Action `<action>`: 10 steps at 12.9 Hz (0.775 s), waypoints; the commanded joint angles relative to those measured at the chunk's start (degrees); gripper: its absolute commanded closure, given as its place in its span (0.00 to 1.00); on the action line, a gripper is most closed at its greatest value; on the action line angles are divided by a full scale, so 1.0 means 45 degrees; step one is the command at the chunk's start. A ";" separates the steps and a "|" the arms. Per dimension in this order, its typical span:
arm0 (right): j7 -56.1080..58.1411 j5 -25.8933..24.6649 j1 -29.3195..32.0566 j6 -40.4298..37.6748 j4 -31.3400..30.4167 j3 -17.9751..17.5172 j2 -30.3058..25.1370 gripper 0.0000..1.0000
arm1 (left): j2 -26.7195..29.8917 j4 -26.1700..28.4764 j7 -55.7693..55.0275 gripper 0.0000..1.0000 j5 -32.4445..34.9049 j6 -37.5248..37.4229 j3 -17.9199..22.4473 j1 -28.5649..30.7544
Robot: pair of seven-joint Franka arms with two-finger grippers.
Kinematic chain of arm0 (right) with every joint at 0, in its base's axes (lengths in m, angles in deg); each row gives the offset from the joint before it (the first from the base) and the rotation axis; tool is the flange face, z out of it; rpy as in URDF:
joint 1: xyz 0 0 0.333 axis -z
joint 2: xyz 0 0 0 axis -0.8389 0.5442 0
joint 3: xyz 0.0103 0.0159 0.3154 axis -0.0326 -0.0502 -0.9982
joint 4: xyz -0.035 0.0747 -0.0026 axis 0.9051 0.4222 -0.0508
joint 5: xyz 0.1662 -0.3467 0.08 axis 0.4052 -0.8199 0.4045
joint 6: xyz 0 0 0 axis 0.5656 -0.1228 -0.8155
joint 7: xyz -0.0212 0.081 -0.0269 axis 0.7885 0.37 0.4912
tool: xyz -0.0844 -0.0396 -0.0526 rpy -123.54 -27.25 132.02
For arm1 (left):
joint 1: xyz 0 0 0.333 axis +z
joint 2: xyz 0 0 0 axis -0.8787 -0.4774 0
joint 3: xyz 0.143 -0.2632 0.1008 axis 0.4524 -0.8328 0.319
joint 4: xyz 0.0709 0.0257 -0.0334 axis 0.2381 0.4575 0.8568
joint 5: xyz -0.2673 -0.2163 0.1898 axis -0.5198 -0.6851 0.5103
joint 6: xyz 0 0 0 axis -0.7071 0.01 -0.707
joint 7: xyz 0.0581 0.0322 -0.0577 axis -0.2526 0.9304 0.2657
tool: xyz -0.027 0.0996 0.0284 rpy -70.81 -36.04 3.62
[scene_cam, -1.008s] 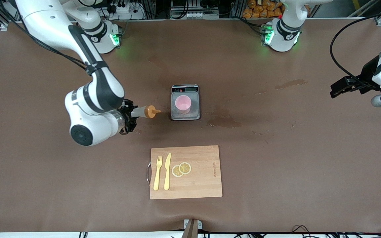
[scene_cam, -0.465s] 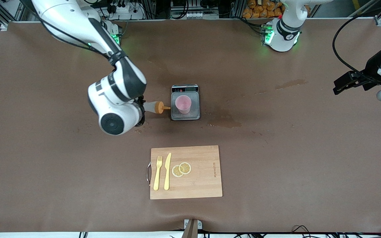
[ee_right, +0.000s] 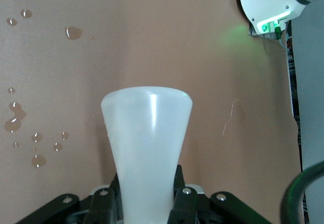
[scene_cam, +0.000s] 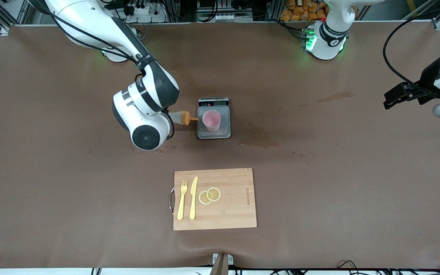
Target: Add sauce to pink cup with both arms
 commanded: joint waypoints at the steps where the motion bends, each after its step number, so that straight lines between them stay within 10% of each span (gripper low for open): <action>1: -0.0608 -0.0698 -0.0386 -0.0627 0.0143 0.0094 -0.0101 0.61 | -0.0036 -0.0058 0.0224 0.00 -0.0116 -0.0146 0.0091 -0.0061; 10: -0.1076 -0.1696 -0.0894 -0.2660 0.1138 0.0133 0.0562 0.63 | -0.0037 -0.0038 0.0205 0.00 -0.0135 -0.0146 0.0130 0.0036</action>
